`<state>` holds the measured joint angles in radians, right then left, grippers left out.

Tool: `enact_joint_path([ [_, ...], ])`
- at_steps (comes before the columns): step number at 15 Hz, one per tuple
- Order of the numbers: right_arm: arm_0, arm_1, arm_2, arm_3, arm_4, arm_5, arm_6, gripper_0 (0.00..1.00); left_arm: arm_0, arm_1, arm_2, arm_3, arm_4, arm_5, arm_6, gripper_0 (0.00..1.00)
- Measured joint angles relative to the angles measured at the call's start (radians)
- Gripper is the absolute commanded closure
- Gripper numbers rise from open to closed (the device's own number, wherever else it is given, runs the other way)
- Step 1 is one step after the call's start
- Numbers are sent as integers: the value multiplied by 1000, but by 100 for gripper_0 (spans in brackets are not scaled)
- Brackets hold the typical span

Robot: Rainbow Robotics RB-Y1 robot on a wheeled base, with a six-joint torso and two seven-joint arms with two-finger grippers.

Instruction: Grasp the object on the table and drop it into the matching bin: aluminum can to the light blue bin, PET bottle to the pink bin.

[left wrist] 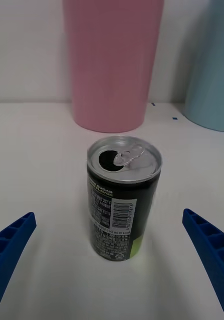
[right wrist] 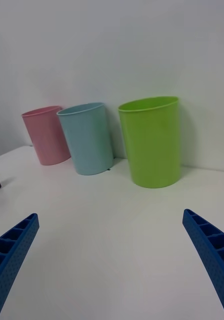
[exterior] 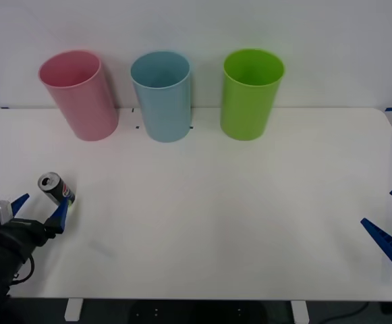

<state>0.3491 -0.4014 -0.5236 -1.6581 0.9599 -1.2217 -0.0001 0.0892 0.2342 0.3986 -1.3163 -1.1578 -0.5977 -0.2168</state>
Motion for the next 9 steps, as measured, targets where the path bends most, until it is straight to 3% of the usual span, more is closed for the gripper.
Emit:
enact_joint_path([
  [9, 0, 0, 0, 0, 0, 0, 0, 0, -134, 0, -6, 132, -41, 24, -8, 0],
])
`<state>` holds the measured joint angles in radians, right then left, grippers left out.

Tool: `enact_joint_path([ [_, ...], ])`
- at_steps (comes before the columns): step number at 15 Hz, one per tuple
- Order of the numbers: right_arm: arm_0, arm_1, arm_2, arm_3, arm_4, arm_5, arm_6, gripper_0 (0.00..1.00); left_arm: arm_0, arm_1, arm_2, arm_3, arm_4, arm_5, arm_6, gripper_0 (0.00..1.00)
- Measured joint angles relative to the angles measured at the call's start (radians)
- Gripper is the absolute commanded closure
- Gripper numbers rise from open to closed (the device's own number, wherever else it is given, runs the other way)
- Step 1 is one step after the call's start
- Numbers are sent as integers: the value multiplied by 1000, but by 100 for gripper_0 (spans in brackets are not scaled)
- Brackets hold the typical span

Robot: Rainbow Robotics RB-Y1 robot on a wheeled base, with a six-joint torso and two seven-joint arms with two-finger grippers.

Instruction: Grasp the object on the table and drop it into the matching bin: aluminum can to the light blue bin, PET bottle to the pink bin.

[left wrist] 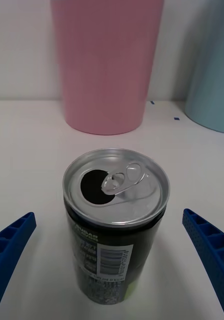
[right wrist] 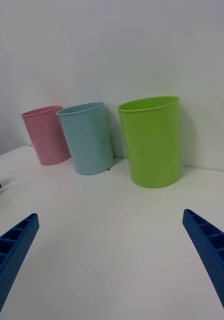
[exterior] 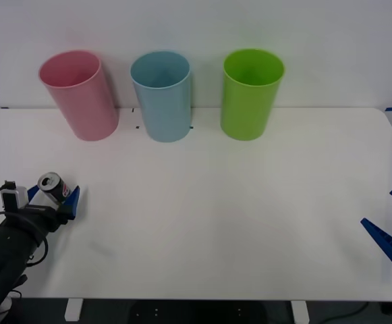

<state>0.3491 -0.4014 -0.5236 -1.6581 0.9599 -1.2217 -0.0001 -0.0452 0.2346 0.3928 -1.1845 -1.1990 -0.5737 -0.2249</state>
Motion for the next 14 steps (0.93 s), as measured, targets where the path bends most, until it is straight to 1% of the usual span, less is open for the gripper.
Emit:
enact_joint_path([
  [4, 0, 0, 0, 0, 0, 0, 0, 0, -34, 0, -3, 30, -10, 12, -1, 0],
  [8, 0, 0, 0, 0, 0, 0, 0, 0, -38, 0, -4, 31, -10, 12, -1, 0],
  [9, 0, 0, 0, 0, 0, 0, 0, 0, -37, 0, -3, 31, -10, 12, -1, 12],
  [10, 0, 0, 0, 0, 0, 0, 0, 0, -37, 0, -2, 31, -10, 12, -1, 67],
  [11, 0, 0, 0, 0, 0, 0, 0, 0, -37, 0, -1, 31, -10, 12, -1, 100],
  [14, 0, 0, 0, 0, 0, 0, 0, 0, -36, 0, 0, 31, -11, 12, -10, 100],
])
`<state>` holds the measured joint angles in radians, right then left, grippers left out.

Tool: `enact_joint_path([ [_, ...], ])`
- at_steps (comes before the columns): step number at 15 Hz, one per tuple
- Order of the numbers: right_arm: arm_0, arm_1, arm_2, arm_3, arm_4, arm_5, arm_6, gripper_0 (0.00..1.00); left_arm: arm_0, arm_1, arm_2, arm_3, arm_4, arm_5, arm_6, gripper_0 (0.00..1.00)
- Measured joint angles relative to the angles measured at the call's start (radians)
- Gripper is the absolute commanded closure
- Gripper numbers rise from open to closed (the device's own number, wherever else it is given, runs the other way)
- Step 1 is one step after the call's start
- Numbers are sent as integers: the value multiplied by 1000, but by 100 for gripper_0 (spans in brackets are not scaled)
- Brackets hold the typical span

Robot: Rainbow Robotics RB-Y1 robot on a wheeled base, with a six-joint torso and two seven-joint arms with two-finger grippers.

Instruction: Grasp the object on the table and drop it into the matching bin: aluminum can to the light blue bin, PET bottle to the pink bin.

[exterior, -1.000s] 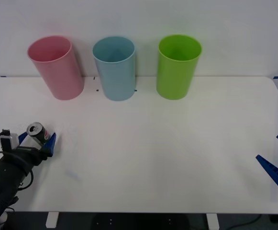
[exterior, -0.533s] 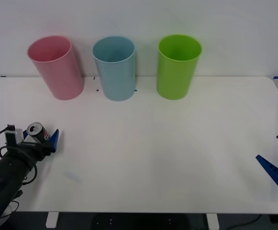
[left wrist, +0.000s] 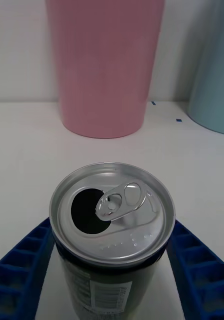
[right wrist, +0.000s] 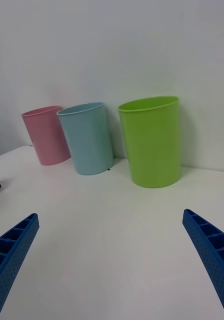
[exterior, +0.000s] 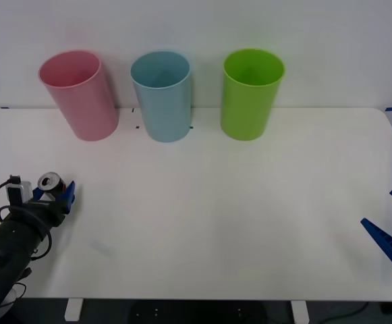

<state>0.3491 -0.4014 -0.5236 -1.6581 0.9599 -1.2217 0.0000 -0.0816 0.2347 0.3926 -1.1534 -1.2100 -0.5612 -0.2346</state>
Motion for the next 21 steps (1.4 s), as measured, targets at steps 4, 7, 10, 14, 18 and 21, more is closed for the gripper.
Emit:
enact_joint_path([
  [4, 0, 0, 0, 0, 0, 0, 0, 0, 0, 0, 0, 0, 1, 0, -1, 100],
  [7, 0, 0, 0, 0, 0, 0, 0, 0, 0, 1, 0, 0, 1, 0, 1, 100],
  [10, 0, 0, 0, 0, 0, 0, 0, 0, 0, 3, 0, -3, 4, -3, 5, 100],
  [14, 0, 0, 0, 0, 0, 0, 0, 0, 21, 20, -8, -59, 39, -27, 19, 100],
  [18, 0, 0, 0, 0, 0, 0, 0, 0, 76, 25, -27, -174, 92, -28, 36, 100],
  [21, 0, 0, 0, 0, 0, 0, 0, 0, 110, 25, -44, -255, 111, -28, 47, 100],
])
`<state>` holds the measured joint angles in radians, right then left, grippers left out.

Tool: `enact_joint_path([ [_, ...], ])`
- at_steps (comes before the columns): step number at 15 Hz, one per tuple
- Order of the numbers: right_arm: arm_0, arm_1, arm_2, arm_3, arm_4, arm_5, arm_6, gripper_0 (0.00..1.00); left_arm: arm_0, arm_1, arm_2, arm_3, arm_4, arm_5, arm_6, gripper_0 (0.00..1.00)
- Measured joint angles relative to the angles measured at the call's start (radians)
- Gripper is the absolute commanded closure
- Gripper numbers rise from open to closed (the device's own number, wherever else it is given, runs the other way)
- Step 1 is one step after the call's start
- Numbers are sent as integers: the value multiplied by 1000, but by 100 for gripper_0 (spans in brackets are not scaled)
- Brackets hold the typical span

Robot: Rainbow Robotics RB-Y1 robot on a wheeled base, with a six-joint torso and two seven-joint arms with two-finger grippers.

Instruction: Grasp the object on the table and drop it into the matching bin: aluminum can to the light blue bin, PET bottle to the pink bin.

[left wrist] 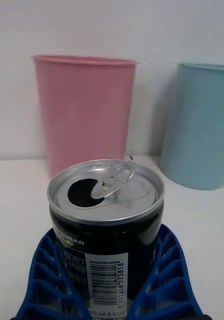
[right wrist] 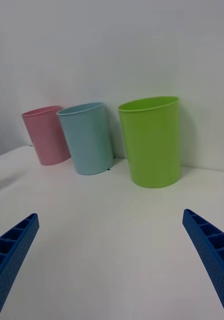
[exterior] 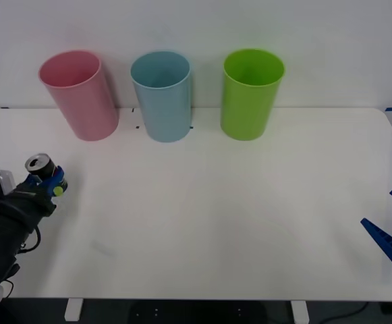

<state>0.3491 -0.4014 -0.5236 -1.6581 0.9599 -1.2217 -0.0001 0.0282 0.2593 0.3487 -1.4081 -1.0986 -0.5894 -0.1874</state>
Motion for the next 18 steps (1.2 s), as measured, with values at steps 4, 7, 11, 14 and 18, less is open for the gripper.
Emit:
enact_joint_path([
  [4, 0, 0, 0, 0, 0, 0, 0, 0, 36, 0, -22, -110, 9, 0, 19, 100],
  [7, 0, 0, 0, 0, 0, 0, 0, 0, 45, 0, -41, -175, 18, -1, 39, 100],
  [11, 0, 0, 0, 0, 0, 0, 0, 0, 35, 0, -100, -274, 18, -1, 116, 100],
  [14, 0, 0, 0, 0, 0, 0, 0, 0, -10, 0, -140, -312, -4, -1, 140, 100],
  [18, 0, 0, 0, 0, 0, 0, 0, 0, -109, 0, -141, -312, -80, 20, 253, 100],
])
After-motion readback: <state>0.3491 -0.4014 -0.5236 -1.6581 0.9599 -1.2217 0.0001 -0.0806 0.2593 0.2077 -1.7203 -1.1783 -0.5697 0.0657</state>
